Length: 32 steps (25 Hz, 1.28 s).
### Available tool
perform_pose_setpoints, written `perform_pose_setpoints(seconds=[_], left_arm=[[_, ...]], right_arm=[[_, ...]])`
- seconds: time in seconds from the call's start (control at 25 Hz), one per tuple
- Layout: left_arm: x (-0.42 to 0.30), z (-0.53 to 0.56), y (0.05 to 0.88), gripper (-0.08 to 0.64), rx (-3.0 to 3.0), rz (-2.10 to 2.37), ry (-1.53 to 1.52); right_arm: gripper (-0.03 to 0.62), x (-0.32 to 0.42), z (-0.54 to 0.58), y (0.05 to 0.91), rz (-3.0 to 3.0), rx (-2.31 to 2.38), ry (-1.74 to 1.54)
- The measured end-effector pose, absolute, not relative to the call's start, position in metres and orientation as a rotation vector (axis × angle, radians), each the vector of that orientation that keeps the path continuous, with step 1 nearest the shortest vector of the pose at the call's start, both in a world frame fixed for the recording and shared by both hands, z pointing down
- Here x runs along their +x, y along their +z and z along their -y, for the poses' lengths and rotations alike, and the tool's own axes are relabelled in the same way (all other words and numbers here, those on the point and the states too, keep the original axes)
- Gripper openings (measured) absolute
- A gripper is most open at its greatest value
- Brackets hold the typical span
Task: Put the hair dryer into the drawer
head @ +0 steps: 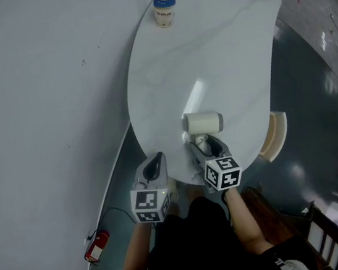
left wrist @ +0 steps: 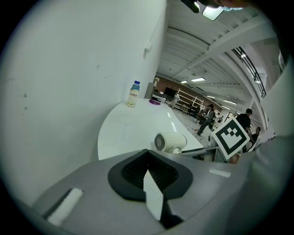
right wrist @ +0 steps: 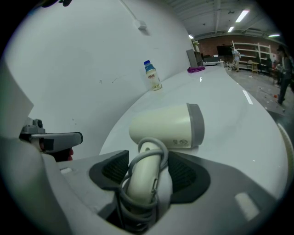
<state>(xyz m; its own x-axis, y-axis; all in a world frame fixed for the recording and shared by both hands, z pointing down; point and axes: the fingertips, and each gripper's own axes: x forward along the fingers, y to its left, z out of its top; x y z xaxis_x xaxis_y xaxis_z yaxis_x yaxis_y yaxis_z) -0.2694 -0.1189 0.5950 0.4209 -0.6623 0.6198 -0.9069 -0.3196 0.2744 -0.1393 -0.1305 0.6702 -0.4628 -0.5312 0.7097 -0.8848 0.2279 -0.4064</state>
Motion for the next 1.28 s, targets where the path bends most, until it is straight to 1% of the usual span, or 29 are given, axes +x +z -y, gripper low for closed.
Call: perform_pose_setpoints(seconds=[0.36,0.68,1.28], left_arm=[[-0.271,0.118,0.598,0.008,2.070,1.320,0.533],[-0.271,0.113,0.596,0.008,2.068,1.321,0.532],[-0.275,0.106,0.590,0.008,2.086,1.337,0.523]], right_arm=[[0.259,-0.138,0.132,0.671,2.071,1.300,1.149],[0.219,-0.142,0.133,0.668,2.064,1.286,1.148],[0.209,-0.137,0.131,0.651,2.120,1.311,1.189]])
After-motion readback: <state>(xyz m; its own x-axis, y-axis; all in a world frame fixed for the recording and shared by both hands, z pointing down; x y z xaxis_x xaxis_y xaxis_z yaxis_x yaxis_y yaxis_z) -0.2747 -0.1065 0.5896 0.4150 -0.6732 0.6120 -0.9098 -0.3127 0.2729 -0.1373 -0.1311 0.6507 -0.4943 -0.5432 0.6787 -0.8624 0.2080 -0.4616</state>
